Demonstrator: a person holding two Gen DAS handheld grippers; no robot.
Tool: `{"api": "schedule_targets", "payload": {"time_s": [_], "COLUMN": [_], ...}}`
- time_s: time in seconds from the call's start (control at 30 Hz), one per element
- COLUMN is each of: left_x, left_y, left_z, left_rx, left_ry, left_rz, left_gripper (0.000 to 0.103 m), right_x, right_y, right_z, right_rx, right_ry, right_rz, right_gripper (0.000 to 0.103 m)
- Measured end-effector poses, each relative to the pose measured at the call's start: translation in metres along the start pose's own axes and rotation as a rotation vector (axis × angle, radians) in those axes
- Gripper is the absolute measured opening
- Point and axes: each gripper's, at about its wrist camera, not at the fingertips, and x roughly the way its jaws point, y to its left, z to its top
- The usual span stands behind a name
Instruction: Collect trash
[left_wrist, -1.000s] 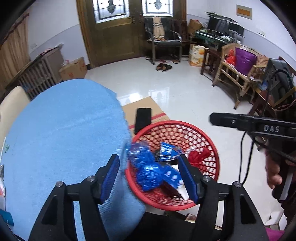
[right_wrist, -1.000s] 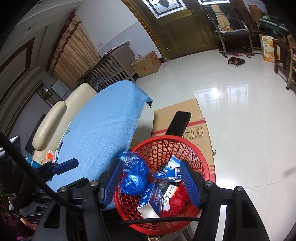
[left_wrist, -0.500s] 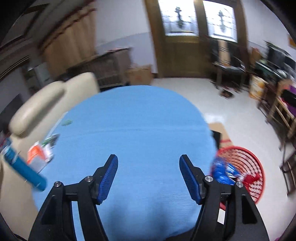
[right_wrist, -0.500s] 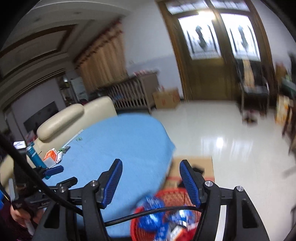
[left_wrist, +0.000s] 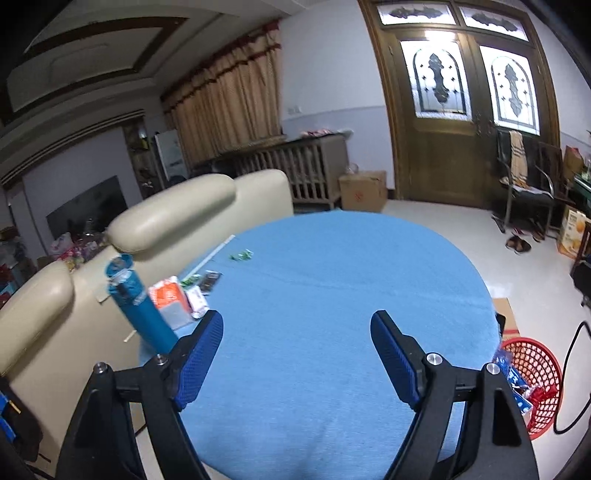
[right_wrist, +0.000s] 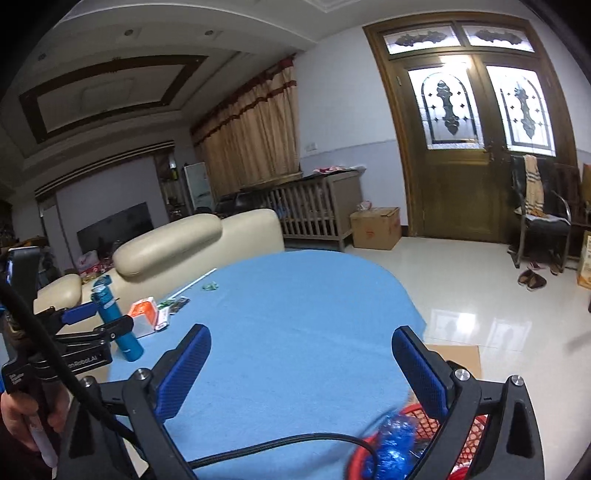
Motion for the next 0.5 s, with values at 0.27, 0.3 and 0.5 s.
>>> {"api": "schedule_targets", "payload": {"time_s": [0.27, 0.3, 0.5], "left_x": [-0.022, -0.022, -0.032], "left_y": [0.024, 0.026, 0.052], "left_z": [-0.001, -0.001, -0.009], "left_rx": [-0.047, -0.049, -0.103], "left_ry": [-0.047, -0.049, -0.056], "left_rz": [0.058, 0.064, 0.132], "left_gripper": [0.083, 0.083, 0.098], "right_x": [-0.023, -0.024, -0.006], "right_y": [0.038, 0.04, 0.051], "right_z": [0.026, 0.029, 0.026], "right_rx": [-0.059, -0.047, -0.016], "right_ry": [-0.129, -0.13, -0.018], "right_rz": [0.033, 0.054, 0.111], "right_gripper": [0.101, 0.103, 0.103]}}
